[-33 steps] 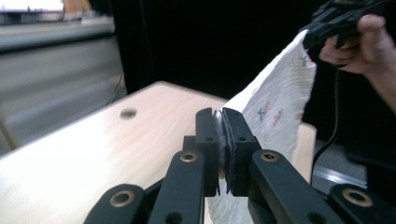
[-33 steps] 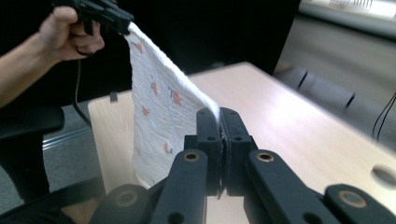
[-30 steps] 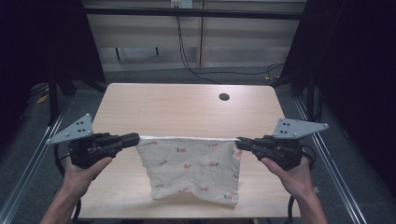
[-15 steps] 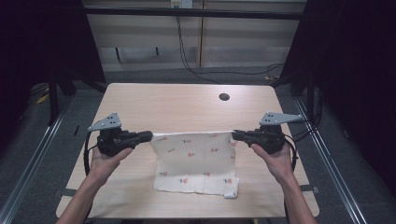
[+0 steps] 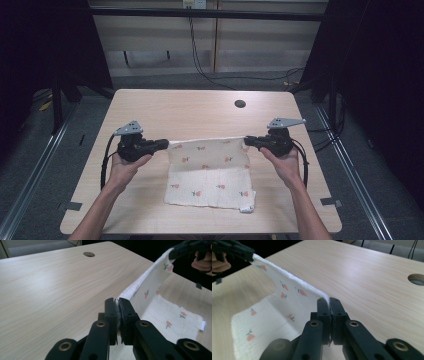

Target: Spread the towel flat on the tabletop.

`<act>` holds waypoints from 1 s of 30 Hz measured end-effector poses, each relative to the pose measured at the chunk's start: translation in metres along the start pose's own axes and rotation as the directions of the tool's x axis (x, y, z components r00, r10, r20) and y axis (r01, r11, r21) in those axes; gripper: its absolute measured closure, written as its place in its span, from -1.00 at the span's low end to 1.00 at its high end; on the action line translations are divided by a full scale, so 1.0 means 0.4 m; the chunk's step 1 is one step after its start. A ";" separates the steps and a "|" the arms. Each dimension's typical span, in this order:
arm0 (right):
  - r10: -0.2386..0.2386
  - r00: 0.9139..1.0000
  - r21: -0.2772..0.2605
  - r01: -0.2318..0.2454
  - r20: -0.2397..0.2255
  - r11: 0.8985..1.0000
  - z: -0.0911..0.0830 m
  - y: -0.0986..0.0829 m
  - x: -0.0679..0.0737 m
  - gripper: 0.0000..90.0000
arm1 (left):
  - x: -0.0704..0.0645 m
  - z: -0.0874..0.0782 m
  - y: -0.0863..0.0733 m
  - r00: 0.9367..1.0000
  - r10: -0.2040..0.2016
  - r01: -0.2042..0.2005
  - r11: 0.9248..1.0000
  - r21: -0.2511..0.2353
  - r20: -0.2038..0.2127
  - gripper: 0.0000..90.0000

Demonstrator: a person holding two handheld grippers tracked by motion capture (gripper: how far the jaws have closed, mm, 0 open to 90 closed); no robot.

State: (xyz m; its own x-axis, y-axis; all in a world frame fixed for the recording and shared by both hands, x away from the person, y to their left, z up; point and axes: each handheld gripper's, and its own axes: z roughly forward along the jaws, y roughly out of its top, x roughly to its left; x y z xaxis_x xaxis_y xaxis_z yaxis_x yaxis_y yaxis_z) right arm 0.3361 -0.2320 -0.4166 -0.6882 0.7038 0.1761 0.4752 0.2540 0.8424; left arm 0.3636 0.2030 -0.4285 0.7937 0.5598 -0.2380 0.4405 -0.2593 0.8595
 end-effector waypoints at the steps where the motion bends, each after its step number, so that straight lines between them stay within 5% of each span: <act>1: 0.006 1.000 0.019 -0.006 0.011 1.000 0.019 -0.006 -0.011 0.95 | 0.005 0.006 -0.002 1.000 -0.006 0.006 1.000 0.009 0.000 0.91; 4: 0.013 1.000 0.029 -0.013 0.023 0.999 0.036 -0.013 -0.020 0.95 | 0.019 0.024 -0.005 1.000 0.003 -0.002 1.000 0.031 -0.026 0.91; 13: 0.057 0.998 0.055 -0.058 0.019 0.997 0.100 -0.028 -0.064 0.91 | 0.077 0.082 -0.025 0.996 -0.066 0.069 0.996 0.053 -0.064 0.90; 18: 0.072 0.996 0.083 -0.076 0.053 0.994 0.137 -0.030 -0.087 0.92 | 0.087 0.117 -0.030 0.995 -0.078 0.083 0.993 0.080 -0.057 0.88; 21: 0.086 0.993 0.102 -0.094 0.079 0.990 0.145 -0.025 -0.099 0.75 | 0.095 0.127 -0.032 0.994 -0.096 0.100 0.992 0.077 -0.060 0.83; 30: 0.096 0.982 0.086 -0.111 0.161 0.990 0.114 -0.024 -0.108 0.46 | 0.099 0.115 -0.044 0.987 -0.120 0.129 0.988 0.083 -0.102 0.22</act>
State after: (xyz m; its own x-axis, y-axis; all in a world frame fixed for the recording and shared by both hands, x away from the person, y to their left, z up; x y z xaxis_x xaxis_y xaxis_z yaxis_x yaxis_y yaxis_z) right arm 0.3865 -0.2346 -0.4555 -0.5422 0.8225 0.1716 0.5940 0.2308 0.7707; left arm 0.4067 0.1936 -0.4740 0.6881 0.6642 -0.2923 0.5725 -0.2495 0.7810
